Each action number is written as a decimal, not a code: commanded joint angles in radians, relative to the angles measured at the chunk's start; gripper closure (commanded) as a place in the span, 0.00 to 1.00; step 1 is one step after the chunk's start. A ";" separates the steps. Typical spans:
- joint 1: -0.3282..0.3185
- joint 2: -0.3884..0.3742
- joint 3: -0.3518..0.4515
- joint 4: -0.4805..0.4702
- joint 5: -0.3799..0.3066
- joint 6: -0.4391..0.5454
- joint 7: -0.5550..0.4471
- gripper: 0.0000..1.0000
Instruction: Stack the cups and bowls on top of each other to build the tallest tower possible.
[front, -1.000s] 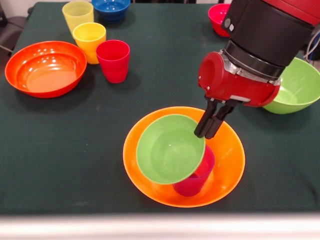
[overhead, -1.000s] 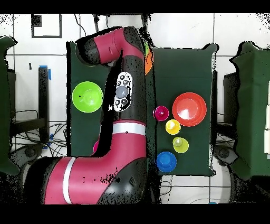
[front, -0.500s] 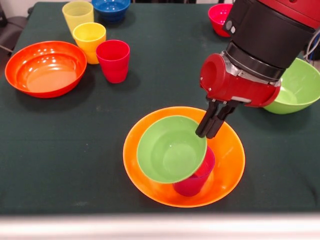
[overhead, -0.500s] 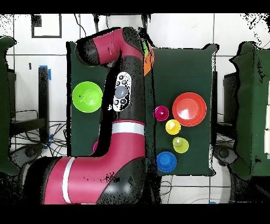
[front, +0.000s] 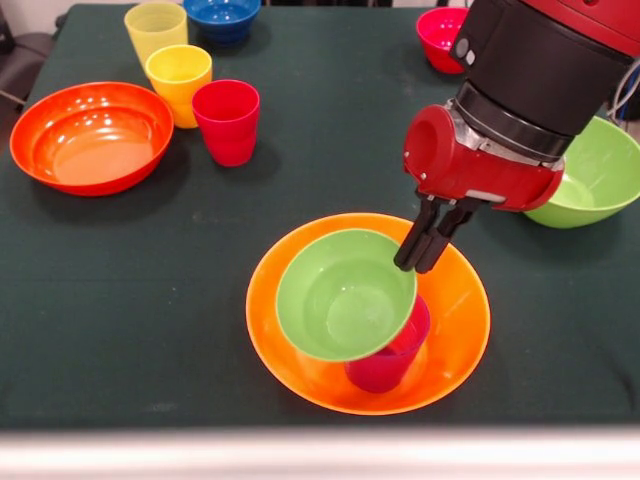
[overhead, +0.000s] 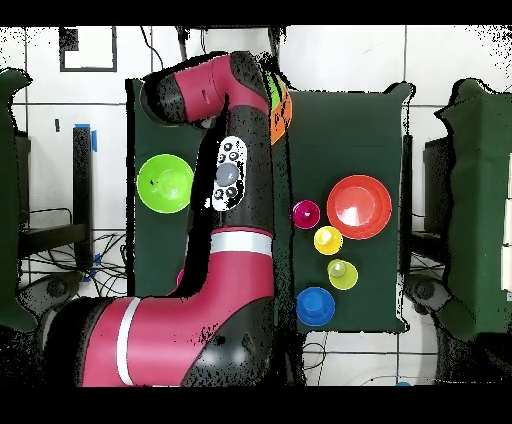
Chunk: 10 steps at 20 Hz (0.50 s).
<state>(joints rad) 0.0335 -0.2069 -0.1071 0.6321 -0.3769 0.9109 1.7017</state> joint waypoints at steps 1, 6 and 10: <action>0.024 0.015 0.050 0.067 -0.007 0.120 -0.085 1.00; 0.026 0.013 0.052 0.076 -0.004 0.113 -0.077 1.00; 0.031 0.020 0.052 0.069 -0.003 0.118 -0.067 1.00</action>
<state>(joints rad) 0.0391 -0.2080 -0.1071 0.6321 -0.3767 0.9113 1.7017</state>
